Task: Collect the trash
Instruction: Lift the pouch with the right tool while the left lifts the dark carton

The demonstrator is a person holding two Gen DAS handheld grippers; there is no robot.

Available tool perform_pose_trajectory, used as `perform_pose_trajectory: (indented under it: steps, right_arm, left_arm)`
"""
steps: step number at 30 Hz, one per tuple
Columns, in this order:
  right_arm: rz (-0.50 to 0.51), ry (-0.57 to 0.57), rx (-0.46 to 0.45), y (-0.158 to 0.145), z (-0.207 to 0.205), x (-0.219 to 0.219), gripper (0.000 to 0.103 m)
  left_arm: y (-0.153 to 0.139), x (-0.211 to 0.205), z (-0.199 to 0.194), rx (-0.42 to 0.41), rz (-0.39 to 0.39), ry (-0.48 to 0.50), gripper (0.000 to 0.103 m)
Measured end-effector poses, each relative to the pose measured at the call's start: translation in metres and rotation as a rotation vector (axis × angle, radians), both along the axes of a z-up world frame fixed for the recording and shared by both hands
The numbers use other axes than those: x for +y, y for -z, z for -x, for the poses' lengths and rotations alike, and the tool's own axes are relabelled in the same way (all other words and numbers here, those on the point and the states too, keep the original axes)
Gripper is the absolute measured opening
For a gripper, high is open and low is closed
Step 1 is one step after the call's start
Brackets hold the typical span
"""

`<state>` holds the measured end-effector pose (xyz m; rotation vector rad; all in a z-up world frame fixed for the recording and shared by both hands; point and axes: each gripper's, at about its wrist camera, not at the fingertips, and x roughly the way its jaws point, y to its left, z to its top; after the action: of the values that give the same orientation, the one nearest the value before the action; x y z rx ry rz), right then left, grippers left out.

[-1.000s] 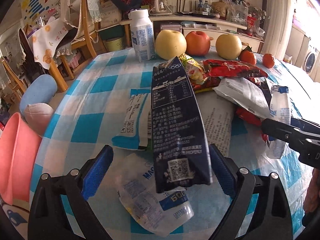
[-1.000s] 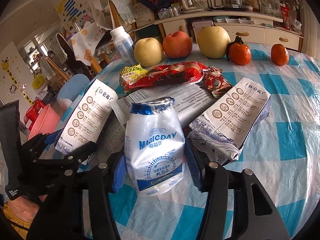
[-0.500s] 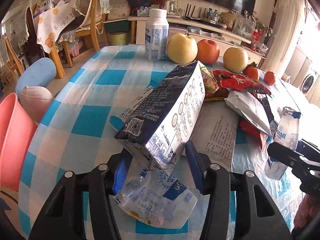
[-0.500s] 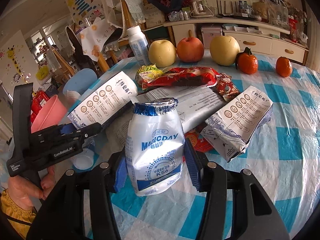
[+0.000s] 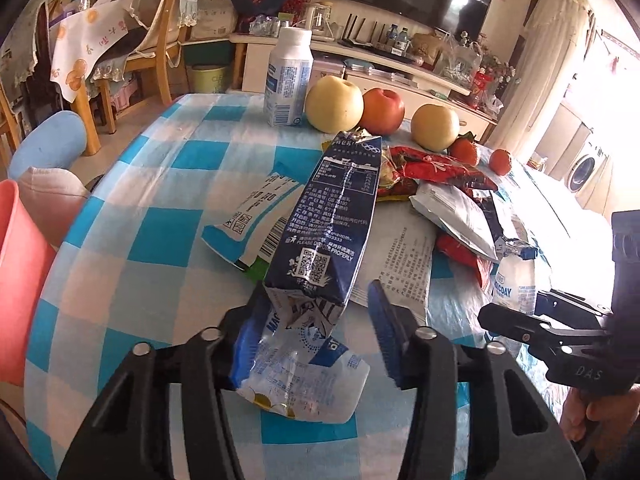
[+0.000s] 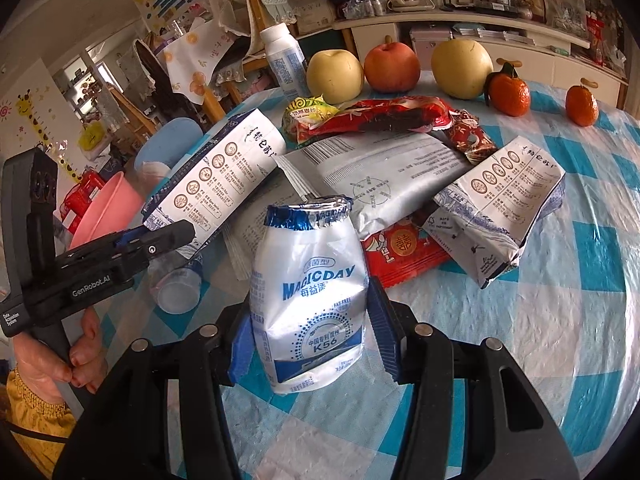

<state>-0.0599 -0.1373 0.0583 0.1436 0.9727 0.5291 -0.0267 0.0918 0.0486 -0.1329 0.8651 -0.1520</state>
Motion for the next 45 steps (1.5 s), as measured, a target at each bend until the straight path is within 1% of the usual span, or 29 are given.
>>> perform_pose_trajectory:
  steps: [1,6,7,8,9,10,11,14,19,25,31,35,39,42,45]
  right_arm:
    - [-0.002,0.005,0.003,0.0,0.0,-0.001,0.053]
    - [0.007,0.036,0.011,0.002,-0.001,-0.007,0.058]
    - [0.012,0.044,0.01,0.002,-0.002,-0.008,0.062]
    - [0.019,0.052,0.006,0.002,-0.001,-0.009,0.065]
    - [0.028,0.06,-0.002,0.001,-0.001,-0.011,0.065]
    - [0.03,0.064,-0.007,0.0,0.0,-0.013,0.065]
    - [0.03,0.069,-0.011,-0.001,0.0,-0.015,0.066]
    - [0.031,0.081,-0.009,-0.001,0.0,-0.019,0.065]
    - [0.037,0.098,-0.011,-0.002,0.005,-0.022,0.062]
    - [0.07,0.109,-0.041,-0.006,0.016,-0.023,0.061]
    - [0.056,0.117,-0.08,-0.019,0.025,-0.018,0.061]
    - [0.037,0.111,-0.101,-0.03,0.028,-0.004,0.061]
    - [0.016,0.067,-0.123,-0.045,0.028,0.027,0.061]
    - [-0.032,0.017,-0.129,-0.057,0.026,0.06,0.061]
    - [-0.085,-0.059,-0.138,-0.071,0.021,0.106,0.061]
  left_arm:
    - [0.0,0.001,-0.001,-0.009,-0.01,-0.004,0.066]
    - [0.001,-0.006,-0.009,-0.046,-0.095,-0.006,0.066]
    - [0.001,-0.008,-0.01,-0.052,-0.11,-0.007,0.066]
    - [0.001,-0.008,-0.011,-0.054,-0.118,-0.01,0.064]
    - [0.002,-0.009,-0.013,-0.05,-0.124,-0.014,0.057]
    - [0.003,-0.009,-0.015,-0.044,-0.123,-0.018,0.051]
    - [0.003,-0.008,-0.016,-0.038,-0.116,-0.022,0.048]
    - [0.003,-0.003,-0.016,-0.042,-0.098,-0.03,0.046]
    - [-0.002,-0.003,-0.011,-0.059,-0.069,-0.023,0.038]
    - [-0.009,0.004,-0.003,-0.079,-0.041,-0.039,0.035]
    - [-0.025,0.025,0.006,-0.111,0.007,-0.073,0.034]
    - [-0.039,0.043,0.015,-0.143,0.03,-0.101,0.034]
    - [-0.055,0.07,0.024,-0.175,0.048,-0.161,0.034]
    - [-0.068,0.1,0.033,-0.202,0.052,-0.234,0.034]
    - [-0.076,0.138,0.043,-0.215,0.055,-0.336,0.034]
